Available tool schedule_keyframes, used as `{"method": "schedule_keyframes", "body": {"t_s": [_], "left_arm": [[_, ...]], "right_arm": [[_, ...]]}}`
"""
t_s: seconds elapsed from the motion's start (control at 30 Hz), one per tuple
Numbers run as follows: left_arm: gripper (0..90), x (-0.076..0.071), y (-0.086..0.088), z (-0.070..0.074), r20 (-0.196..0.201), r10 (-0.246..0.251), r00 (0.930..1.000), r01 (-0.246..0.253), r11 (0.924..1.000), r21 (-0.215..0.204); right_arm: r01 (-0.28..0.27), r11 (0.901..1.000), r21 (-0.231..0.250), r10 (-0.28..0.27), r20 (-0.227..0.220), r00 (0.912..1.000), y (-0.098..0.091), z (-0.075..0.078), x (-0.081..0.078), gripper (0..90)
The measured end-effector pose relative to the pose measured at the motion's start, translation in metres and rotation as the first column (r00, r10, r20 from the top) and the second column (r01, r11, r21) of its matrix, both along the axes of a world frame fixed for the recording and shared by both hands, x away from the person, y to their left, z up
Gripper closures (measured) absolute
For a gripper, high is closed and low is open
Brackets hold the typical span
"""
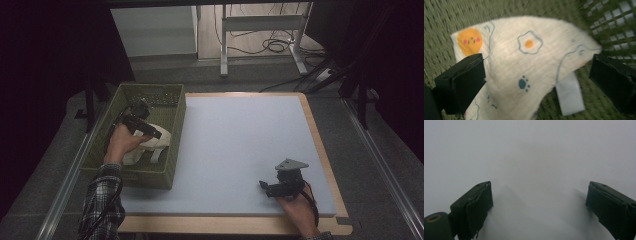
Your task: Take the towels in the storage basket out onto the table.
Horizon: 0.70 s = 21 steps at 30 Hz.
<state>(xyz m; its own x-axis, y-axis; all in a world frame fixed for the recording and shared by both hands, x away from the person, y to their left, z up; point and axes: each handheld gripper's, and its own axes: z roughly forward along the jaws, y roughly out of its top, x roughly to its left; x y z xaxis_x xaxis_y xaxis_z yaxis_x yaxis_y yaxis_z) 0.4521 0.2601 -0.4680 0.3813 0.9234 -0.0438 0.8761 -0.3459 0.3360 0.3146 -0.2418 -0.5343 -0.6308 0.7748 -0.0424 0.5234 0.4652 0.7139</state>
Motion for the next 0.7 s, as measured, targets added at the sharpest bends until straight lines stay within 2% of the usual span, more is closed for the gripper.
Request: {"method": "schedule_keyframes", "body": {"t_s": [0.17, 0.27, 0.37, 0.47, 0.6, 0.7], "left_arm": [[1.3, 0.006, 0.006, -0.016, -0.052, 0.026, 0.9983, -0.025, 0.9993, 0.029], [2.1, 0.010, 0.011, -0.027, -0.094, 0.044, 0.9946, -0.038, 0.9975, 0.059], [3.2, 0.012, 0.015, -0.035, -0.126, 0.056, 0.9904, -0.048, 0.9966, 0.066], [5.8, 0.015, 0.016, -0.037, -0.152, 0.058, 0.9867, -0.048, 0.9967, 0.066], [19.0, 0.017, 0.017, -0.041, -0.205, 0.065, 0.9766, -0.056, 0.9972, 0.050], [32.9, 0.015, 0.015, -0.038, -0.201, 0.045, 0.9786, -0.032, 0.9973, 0.066]], "right_arm": [[0.000, 1.0000, 0.001, 0.000, 0.000, 1.0000, 0.000, 0.000, 0.000, 7.2], [0.000, 1.0000, 0.000, 0.000, 0.000, 1.0000, 0.000, 0.000, 0.000, 7.2], [0.000, 1.0000, 0.001, 0.000, -0.001, 1.0000, 0.000, 0.000, 0.000, 7.2], [0.000, 1.0000, 0.001, 0.000, 0.000, 1.0000, 0.000, 0.000, 0.000, 7.2], [0.000, 1.0000, 0.000, 0.000, 0.000, 1.0000, 0.000, 0.000, 0.000, 7.2], [0.000, 1.0000, 0.000, 0.000, 0.000, 1.0000, 0.000, 0.000, 0.000, 7.2]]}}
